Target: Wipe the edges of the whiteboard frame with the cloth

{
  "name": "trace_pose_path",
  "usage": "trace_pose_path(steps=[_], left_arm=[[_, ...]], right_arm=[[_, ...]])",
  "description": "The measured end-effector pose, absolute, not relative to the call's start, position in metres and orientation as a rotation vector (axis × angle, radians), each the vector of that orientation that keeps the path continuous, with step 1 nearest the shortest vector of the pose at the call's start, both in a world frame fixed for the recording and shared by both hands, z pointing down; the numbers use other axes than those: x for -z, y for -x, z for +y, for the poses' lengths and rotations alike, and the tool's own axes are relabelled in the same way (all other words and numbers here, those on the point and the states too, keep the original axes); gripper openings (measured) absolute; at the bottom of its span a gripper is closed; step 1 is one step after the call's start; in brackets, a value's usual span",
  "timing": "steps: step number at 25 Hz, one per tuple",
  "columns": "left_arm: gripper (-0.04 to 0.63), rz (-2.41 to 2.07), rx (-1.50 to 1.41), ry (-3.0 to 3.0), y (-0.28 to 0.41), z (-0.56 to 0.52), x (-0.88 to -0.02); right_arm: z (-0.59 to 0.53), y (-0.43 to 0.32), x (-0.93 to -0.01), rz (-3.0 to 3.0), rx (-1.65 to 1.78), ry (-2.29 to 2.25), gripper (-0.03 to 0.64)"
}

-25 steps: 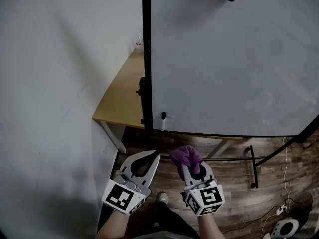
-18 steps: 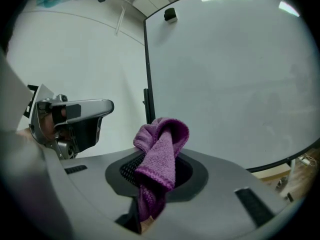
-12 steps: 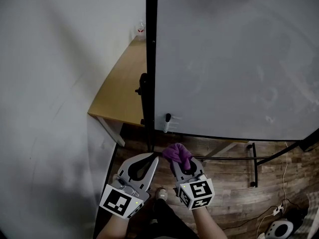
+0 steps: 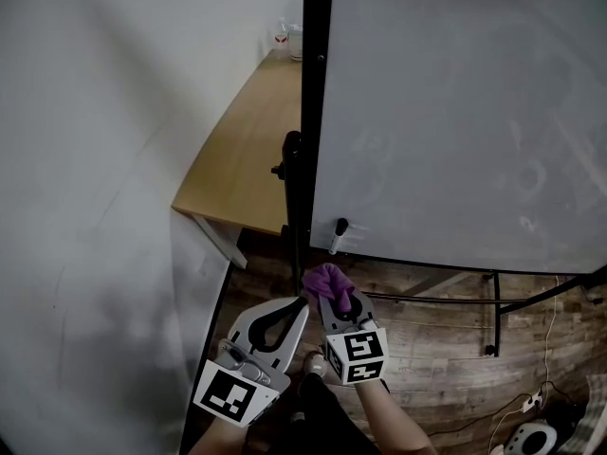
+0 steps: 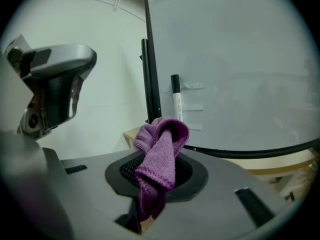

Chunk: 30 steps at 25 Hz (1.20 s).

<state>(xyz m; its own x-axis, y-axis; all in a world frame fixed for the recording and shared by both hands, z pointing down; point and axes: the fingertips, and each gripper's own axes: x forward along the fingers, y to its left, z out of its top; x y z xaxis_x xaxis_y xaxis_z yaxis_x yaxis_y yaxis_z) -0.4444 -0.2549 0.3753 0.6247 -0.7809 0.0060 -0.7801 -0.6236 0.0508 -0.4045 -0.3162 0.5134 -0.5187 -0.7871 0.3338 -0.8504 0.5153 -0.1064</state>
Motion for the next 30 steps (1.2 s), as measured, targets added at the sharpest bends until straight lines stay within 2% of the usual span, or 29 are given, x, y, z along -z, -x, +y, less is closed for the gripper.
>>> trace_pose_path(steps=[16,30], left_arm=[[0.017,-1.361,-0.015,-2.728,0.467,-0.272,-0.402],[0.017,-1.327,-0.041,-2.746,0.457,-0.283,-0.406]], right_arm=[[-0.371,0.442,-0.562,-2.423,-0.383,-1.382,0.066],[-0.387,0.413,-0.571,-2.364,-0.482,-1.509,0.061]])
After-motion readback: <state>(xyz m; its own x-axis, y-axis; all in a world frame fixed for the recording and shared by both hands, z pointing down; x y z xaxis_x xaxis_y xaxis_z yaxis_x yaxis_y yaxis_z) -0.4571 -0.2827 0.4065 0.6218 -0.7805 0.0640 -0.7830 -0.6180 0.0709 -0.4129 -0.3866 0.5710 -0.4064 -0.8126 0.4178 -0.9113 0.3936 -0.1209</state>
